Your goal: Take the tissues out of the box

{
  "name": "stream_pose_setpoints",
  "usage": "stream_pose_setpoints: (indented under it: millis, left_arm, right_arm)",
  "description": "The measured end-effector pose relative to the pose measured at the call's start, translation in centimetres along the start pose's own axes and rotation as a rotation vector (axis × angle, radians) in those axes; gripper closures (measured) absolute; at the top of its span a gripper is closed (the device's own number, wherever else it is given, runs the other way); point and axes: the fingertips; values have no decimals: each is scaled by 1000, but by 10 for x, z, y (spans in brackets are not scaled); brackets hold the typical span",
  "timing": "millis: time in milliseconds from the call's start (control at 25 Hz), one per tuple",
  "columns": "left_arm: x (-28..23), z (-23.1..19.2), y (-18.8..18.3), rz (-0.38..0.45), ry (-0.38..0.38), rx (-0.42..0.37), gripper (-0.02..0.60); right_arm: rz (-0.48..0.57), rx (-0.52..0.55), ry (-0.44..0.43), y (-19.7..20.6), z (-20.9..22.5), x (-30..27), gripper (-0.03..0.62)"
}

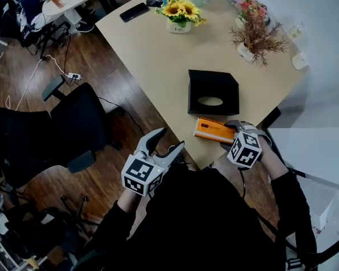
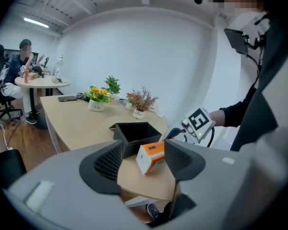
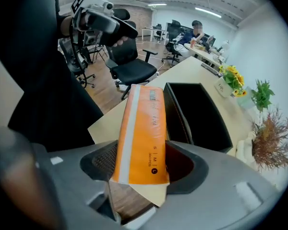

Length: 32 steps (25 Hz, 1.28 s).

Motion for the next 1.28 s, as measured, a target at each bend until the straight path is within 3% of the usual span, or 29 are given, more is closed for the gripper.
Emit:
stream_pose_setpoints:
  millis: [240,360,480,640,720,840,1000,1120,1280]
  left_arm:
    - [21,9,0,5,-128,34,327]
    - [19,29,1,5,-134,56,328]
    - [11,49,-15,38,-119,13,328]
    - [-4,64,-34,55,-111,-47,328]
    - [-12,67,-43,59,-113,-58,328]
    - [-23,76,-58,80,-119,-43,328]
    - [-36,91,-75,103,-155,-59,345]
    - [-40,107,-83,109,-181,-71,356]
    - [-36,126,-86,113,-233,-58,386]
  right_arm:
    - [4,167,-7,8,1,-29,292]
    - [61,234,9,4,2,-29,264]
    - [116,242,41,4,11,-18,244]
    - [319,36,74,-3,32,32,269]
    - [485,-140,87,-5,45,69,338]
    - [740,-423,89,-2,63,124,492]
    - [969,-693,56,15,69,169,592]
    - [1079,-802,37,25,58,190,592]
    - [1134,-760,15,26,26,207,592]
Point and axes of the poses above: the fingertips, and each gripper's own axes: x backward along the fingers, z to its right, y out of its underside, and after that the axes turned 15 degrees about -x, right-handed
